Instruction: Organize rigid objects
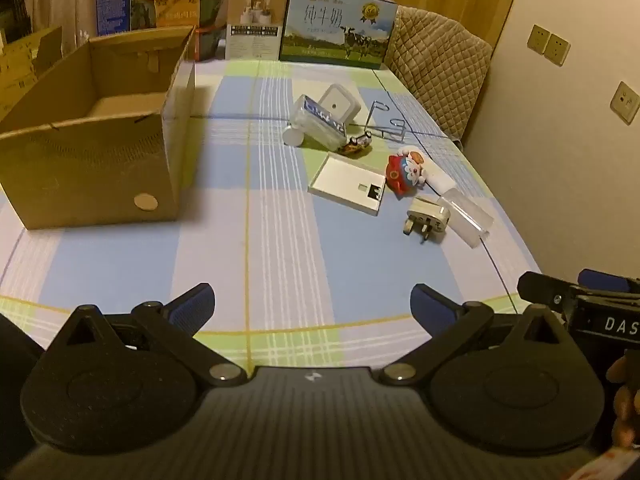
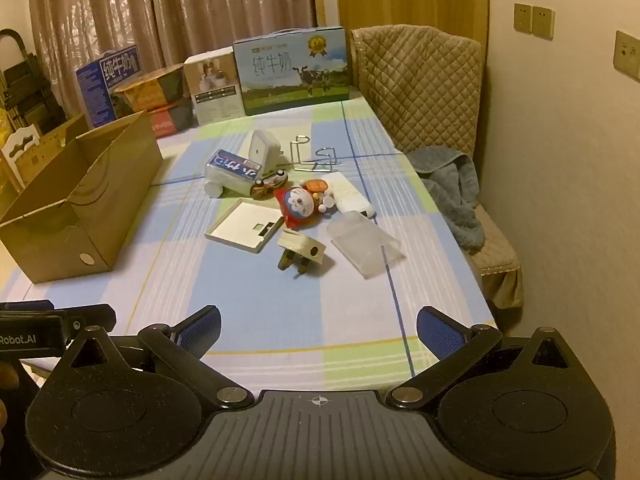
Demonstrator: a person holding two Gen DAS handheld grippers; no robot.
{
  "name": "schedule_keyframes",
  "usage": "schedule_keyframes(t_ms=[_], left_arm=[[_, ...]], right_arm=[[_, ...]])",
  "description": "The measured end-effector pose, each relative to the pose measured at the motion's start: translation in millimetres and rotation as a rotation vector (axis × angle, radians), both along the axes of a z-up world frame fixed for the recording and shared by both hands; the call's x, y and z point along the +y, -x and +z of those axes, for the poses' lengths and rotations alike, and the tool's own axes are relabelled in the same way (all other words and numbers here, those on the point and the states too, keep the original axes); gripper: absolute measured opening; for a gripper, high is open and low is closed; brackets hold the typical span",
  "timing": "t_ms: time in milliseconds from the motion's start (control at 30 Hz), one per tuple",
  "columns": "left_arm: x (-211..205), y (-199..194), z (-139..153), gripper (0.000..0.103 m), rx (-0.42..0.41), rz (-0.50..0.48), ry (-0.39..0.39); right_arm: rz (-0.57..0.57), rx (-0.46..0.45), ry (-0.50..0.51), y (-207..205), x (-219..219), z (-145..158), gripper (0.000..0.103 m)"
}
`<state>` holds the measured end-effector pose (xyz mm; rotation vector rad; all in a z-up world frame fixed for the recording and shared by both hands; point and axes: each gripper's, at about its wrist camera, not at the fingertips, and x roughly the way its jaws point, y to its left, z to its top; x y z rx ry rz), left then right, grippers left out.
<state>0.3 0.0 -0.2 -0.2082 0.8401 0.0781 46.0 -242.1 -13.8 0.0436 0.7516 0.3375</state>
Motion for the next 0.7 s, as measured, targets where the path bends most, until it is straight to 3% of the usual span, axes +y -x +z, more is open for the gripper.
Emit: schedule_keyframes(t_ms=[300, 700], left_arm=[[-3.7, -1.6, -9.7, 0.102, -0.012, 0.010, 0.011], [3.5, 3.5, 0.7, 0.102, -0.006, 0.012, 0.006]], right_arm=[[-0.003, -0.005, 0.007, -0.2, -0.3, -0.4, 0.101], [-0.003, -0.006, 0.007, -0.3, 0.3, -0.7, 0.101]])
